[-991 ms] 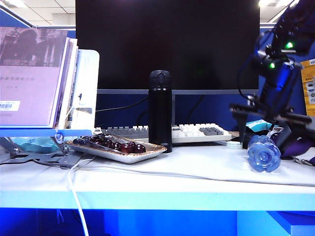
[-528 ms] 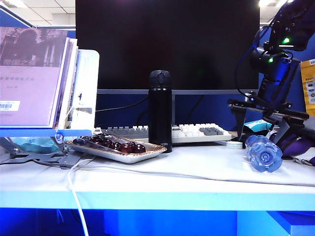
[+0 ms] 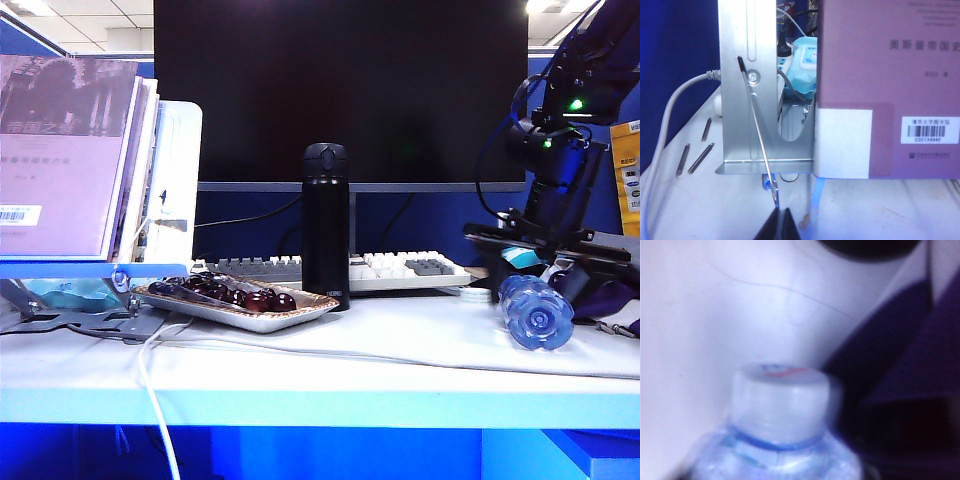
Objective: Pick up the mineral water bottle and place it vertically to the right of the black thermos cup.
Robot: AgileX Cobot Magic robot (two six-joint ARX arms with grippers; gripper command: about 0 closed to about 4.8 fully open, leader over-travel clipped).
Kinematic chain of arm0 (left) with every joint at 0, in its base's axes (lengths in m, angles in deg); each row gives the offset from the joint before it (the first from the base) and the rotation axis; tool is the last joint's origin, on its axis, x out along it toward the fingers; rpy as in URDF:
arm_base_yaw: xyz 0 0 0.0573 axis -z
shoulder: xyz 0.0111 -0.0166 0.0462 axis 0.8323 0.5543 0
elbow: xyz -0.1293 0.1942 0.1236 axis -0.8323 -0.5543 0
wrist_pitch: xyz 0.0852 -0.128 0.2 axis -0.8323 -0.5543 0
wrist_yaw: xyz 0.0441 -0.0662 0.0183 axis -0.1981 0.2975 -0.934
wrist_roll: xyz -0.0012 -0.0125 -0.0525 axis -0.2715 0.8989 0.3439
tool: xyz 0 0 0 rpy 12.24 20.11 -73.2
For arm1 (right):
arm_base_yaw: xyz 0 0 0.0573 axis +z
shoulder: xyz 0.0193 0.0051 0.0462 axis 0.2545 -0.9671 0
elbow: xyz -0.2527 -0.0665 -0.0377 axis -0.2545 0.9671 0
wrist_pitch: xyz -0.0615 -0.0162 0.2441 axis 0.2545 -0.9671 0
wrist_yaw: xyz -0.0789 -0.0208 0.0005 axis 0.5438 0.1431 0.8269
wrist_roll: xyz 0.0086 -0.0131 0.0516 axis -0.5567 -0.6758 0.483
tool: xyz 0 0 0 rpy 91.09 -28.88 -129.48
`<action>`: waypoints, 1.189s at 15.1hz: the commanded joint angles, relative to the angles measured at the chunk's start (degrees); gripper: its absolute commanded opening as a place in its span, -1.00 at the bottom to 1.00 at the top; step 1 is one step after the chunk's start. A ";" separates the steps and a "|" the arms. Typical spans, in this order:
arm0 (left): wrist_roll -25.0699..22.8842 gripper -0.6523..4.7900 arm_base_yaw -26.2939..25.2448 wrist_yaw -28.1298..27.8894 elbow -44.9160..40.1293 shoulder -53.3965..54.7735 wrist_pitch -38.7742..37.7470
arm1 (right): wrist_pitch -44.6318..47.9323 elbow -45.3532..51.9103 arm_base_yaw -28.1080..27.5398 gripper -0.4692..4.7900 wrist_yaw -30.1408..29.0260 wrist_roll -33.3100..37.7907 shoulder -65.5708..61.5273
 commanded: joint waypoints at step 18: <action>0.17 -0.78 -0.02 0.00 0.00 -0.13 -0.72 | 16.92 -0.42 0.04 -0.25 -1.70 -11.50 23.96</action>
